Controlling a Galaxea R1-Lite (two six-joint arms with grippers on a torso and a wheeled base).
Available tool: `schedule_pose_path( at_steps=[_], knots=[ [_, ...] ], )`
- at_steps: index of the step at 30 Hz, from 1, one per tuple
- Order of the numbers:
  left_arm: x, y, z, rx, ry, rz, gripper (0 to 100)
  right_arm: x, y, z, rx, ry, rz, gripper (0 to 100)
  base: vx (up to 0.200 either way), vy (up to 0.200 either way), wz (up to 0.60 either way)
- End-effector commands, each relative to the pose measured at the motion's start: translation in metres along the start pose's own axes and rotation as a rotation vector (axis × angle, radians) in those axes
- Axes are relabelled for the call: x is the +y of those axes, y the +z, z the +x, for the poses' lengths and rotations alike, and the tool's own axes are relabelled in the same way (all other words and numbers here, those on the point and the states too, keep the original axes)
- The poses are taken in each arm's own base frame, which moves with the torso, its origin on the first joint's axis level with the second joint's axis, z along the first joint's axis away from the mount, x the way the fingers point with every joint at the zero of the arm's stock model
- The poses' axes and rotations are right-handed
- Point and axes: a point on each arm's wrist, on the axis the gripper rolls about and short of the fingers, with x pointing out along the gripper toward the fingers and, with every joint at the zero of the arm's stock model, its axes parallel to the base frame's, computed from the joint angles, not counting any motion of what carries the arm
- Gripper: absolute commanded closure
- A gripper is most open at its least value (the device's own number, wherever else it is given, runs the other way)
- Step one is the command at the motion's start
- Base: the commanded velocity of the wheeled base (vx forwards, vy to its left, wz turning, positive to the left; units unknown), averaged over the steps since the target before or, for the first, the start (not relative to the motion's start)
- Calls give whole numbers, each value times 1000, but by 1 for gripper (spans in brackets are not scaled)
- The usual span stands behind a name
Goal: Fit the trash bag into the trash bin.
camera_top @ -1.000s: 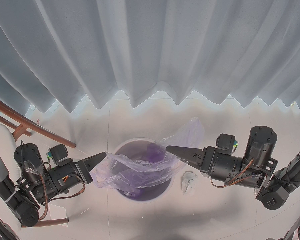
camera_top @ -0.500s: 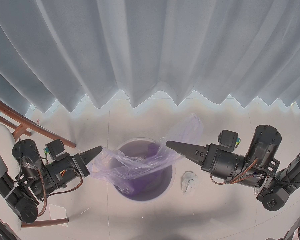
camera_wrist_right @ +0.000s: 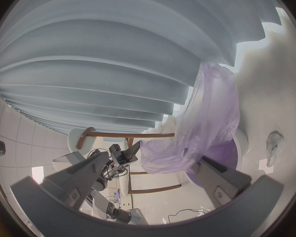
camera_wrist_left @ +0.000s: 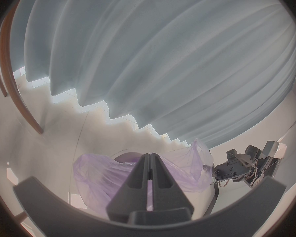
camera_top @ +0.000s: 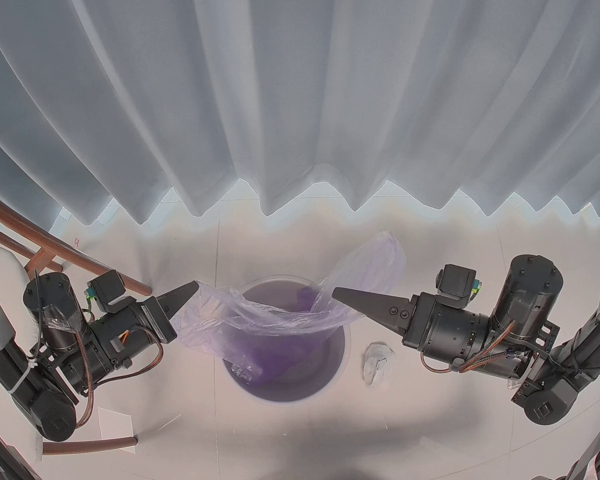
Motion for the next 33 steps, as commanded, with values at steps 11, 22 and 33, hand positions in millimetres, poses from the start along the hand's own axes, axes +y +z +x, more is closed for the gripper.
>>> schedule_pose_path(
  at_steps=[11, 22, 33],
  knots=[
    [-1, -1, -1, 3, -4, 1, 100, -10, -2, 7, -3, -15, 12, 100, 0, 0, 0],
    [-2, 0, -1, 0, -7, 2, 100, -12, 20, 2, -82, -14, 206, 100, 0, 0, 0],
    [-3, -1, 0, 5, -10, 2, 100, 6, -21, 2, -89, -119, 225, 100, 0, 0, 0]
  ],
)
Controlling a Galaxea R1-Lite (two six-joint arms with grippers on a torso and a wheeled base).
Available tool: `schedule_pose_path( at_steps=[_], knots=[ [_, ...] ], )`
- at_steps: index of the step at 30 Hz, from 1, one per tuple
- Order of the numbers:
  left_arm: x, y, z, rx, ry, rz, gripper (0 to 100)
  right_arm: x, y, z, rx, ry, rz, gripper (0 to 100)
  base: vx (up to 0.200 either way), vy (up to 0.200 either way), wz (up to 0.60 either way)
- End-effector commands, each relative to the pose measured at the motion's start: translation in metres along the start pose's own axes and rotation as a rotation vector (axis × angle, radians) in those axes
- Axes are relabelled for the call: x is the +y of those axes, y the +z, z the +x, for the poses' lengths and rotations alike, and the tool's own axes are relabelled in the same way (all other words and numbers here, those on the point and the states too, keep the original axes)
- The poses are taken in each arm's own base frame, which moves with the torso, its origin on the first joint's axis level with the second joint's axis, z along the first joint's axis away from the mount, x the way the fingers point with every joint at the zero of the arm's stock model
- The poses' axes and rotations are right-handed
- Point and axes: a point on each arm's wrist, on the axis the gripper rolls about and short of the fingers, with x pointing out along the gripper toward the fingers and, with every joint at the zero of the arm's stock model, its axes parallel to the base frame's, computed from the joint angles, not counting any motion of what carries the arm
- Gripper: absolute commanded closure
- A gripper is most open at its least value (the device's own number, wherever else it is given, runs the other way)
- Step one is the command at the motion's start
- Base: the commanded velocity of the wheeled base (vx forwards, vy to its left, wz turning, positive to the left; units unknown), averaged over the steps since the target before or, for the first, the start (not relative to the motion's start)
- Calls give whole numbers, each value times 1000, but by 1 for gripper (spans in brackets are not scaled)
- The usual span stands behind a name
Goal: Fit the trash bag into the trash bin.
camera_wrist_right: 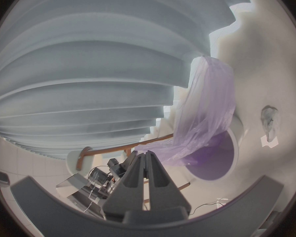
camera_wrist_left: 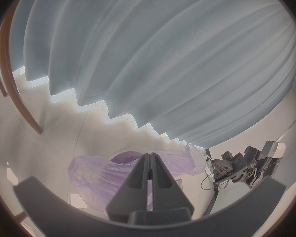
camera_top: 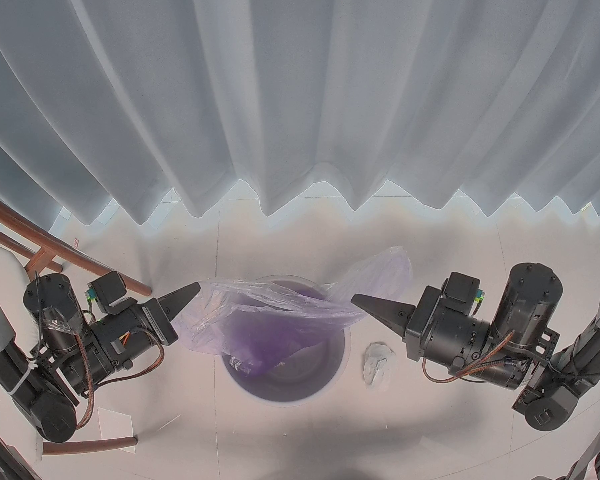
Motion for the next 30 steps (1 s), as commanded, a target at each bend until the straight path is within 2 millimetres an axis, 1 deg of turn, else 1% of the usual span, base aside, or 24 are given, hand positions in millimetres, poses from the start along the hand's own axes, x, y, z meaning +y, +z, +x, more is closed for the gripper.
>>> schedule_pose_path(
  at_steps=[1, 4, 7, 11, 12, 15, 18, 20, 26, 30],
  knots=[
    [-1, 0, 0, -1, -4, 1, 100, 5, -19, 6, -32, -61, 0, 100, 0, 0, 0],
    [-1, 1, -1, -4, -4, 1, 100, 6, -20, 4, -39, -68, 8, 100, 0, 0, 0],
    [-2, 1, -1, -5, -6, 2, 100, 8, -19, 5, -45, -57, 52, 100, 0, 0, 0],
    [-2, 1, -1, -7, -6, 2, 100, 5, -20, 4, -45, -70, 86, 100, 0, 0, 0],
    [-2, 1, -1, -7, -4, 2, 100, 5, -21, 3, -44, -72, 86, 0, 0, 0, 0],
    [-1, 1, -1, -6, -4, 2, 100, 8, -19, 1, -54, -60, 106, 0, 0, 0, 0],
    [-1, 2, -1, -8, -1, 2, 100, 21, -13, -7, -84, -21, 183, 0, 0, 0, 0],
    [-1, 2, -1, -8, -3, 2, 100, 25, -12, -10, -84, -24, 227, 0, 0, 0, 0],
    [-2, 2, -1, -9, -5, 3, 100, 12, 1, -3, -103, -124, 268, 0, 0, 0, 0],
    [-2, 2, -1, -9, -5, 3, 100, 3, 6, 5, -117, -154, 301, 0, 0, 0, 0]
  ],
)
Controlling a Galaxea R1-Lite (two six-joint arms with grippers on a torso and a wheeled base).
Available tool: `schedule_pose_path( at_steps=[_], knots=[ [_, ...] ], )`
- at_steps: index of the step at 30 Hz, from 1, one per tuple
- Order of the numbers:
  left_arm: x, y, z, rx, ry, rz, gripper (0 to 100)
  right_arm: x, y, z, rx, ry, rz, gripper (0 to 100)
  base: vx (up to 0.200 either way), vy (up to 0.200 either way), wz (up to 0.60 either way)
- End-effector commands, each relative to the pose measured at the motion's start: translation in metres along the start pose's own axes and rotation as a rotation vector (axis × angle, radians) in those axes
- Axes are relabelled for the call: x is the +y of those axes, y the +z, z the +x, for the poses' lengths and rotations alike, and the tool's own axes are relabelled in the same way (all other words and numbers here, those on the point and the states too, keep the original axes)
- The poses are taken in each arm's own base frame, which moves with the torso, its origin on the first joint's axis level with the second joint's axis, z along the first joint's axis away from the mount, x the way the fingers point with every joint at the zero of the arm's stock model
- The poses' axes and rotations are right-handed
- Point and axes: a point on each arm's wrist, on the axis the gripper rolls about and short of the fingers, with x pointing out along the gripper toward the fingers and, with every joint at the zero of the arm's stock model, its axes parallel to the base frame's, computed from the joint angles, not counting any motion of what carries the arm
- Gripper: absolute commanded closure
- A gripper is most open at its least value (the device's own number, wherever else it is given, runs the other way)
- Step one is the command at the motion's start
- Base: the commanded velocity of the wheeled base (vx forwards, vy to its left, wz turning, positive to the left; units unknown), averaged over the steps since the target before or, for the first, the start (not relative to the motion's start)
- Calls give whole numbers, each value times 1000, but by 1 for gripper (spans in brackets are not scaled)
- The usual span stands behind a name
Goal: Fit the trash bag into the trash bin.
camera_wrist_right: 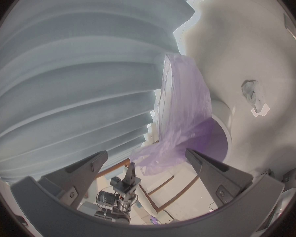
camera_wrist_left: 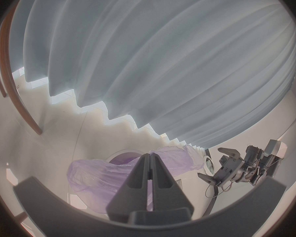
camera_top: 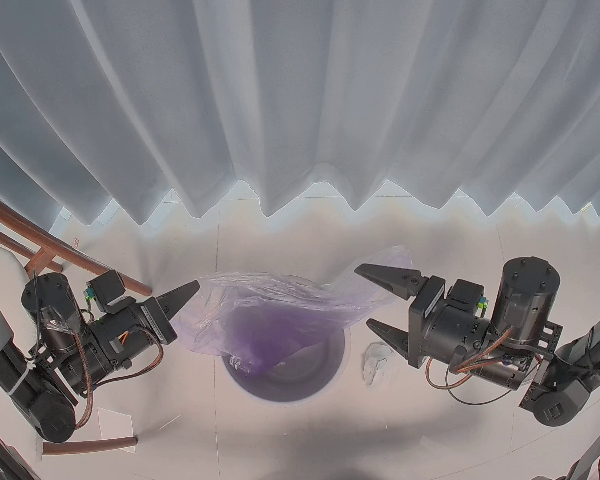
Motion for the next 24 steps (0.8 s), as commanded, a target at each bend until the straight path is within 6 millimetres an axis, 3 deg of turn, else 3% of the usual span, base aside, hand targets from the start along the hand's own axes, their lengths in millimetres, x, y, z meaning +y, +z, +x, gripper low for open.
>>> schedule_pose_path(
  at_steps=[1, 5, 11, 12, 19, 24],
  knots=[
    [0, 0, 0, -1, -3, 0, 100, -7, 14, 14, -40, -21, 24, 0, 0, 0, 0],
    [0, 1, 0, -3, 0, 0, 100, -15, 23, 24, -65, -43, 38, 0, 0, 0, 0],
    [1, 1, 0, -5, 3, 0, 100, -28, 21, 32, -58, -79, 80, 0, 0, 0, 0],
    [1, 1, 0, -3, 3, 0, 100, -28, 21, 32, -58, -79, 80, 100, 0, 0, 0],
    [2, 1, 0, -6, 5, 0, 100, -25, 14, 27, -37, -75, 65, 100, 0, 0, 0],
    [2, 0, 0, -1, 8, -2, 100, -20, 4, 11, -13, -53, -82, 100, 0, 0, 0]
  ],
)
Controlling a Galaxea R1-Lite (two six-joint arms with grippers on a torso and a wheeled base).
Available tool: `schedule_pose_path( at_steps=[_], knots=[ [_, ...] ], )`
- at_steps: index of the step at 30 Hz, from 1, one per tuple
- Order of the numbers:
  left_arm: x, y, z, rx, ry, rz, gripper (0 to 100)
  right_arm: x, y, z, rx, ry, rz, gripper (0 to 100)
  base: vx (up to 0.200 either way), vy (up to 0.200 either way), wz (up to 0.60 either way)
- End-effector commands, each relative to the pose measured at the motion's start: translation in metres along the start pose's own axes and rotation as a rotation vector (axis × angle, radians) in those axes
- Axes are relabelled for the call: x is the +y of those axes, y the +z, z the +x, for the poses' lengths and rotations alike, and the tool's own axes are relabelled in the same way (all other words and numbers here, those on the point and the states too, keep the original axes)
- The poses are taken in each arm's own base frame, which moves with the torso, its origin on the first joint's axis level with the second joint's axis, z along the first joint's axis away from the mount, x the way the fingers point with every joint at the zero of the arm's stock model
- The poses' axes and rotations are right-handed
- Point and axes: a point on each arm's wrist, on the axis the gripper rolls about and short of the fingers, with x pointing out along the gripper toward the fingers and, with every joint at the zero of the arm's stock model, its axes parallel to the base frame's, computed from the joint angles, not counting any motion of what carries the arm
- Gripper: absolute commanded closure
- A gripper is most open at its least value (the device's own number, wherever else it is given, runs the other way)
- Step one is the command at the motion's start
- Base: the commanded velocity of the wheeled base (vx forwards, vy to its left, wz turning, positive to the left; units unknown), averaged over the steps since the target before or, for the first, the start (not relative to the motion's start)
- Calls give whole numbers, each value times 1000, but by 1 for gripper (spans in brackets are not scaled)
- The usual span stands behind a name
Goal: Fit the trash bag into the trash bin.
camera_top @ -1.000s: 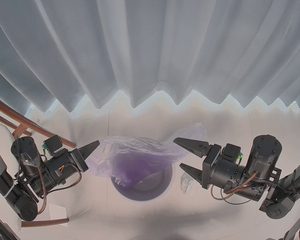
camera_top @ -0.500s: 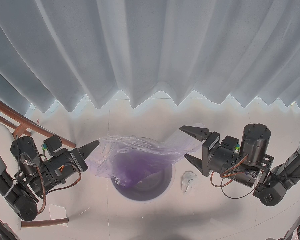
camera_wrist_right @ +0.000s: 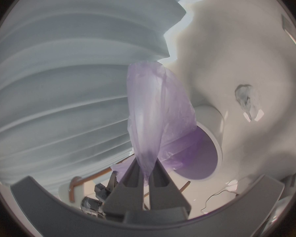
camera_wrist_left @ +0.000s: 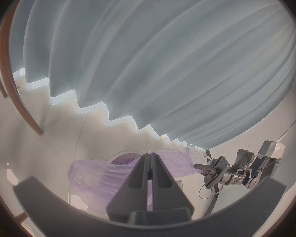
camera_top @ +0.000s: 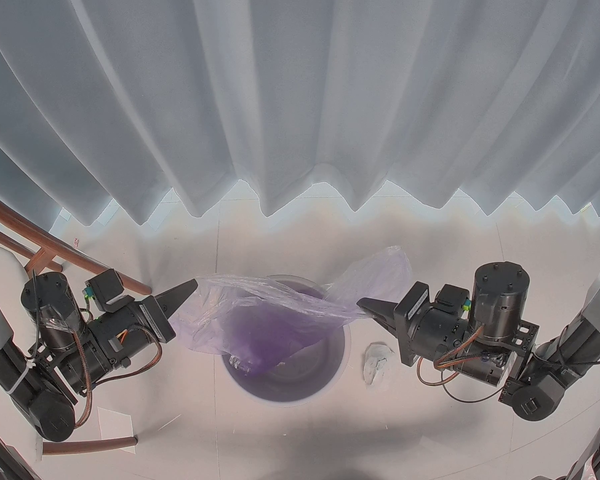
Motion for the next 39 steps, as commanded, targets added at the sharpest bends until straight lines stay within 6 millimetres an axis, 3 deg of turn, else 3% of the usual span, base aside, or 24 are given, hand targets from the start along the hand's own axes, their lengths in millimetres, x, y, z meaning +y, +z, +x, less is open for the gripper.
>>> schedule_pose_path(
  at_steps=[1, 5, 11, 17, 18, 25, 32, 39],
  knots=[
    [1, -1, 0, 4, 3, -2, 100, 4, -12, -17, 25, 39, -111, 100, 0, 0, 0],
    [1, -1, 1, 2, 7, -2, 100, 4, -14, -24, 12, 97, -190, 100, 0, 0, 0],
    [3, 3, 2, -22, 26, 1, 100, 17, 7, -19, -67, 192, -262, 100, 0, 0, 0],
    [0, 4, 2, -37, 30, 4, 100, 36, 33, -6, -78, 303, -288, 100, 0, 0, 0],
    [-1, 3, 2, -30, 32, 2, 100, 42, 45, 0, -75, 341, -301, 100, 0, 0, 0],
    [-1, -4, 1, 29, 53, -10, 100, 54, 63, 23, -8, 482, -354, 100, 0, 0, 0],
    [-15, -1, -2, 14, 140, -5, 100, 34, 49, 24, 115, 435, -285, 100, 0, 0, 0],
    [-33, 2, -15, 112, 259, 24, 100, 21, 47, 17, 115, 405, -272, 100, 0, 0, 0]
  ],
)
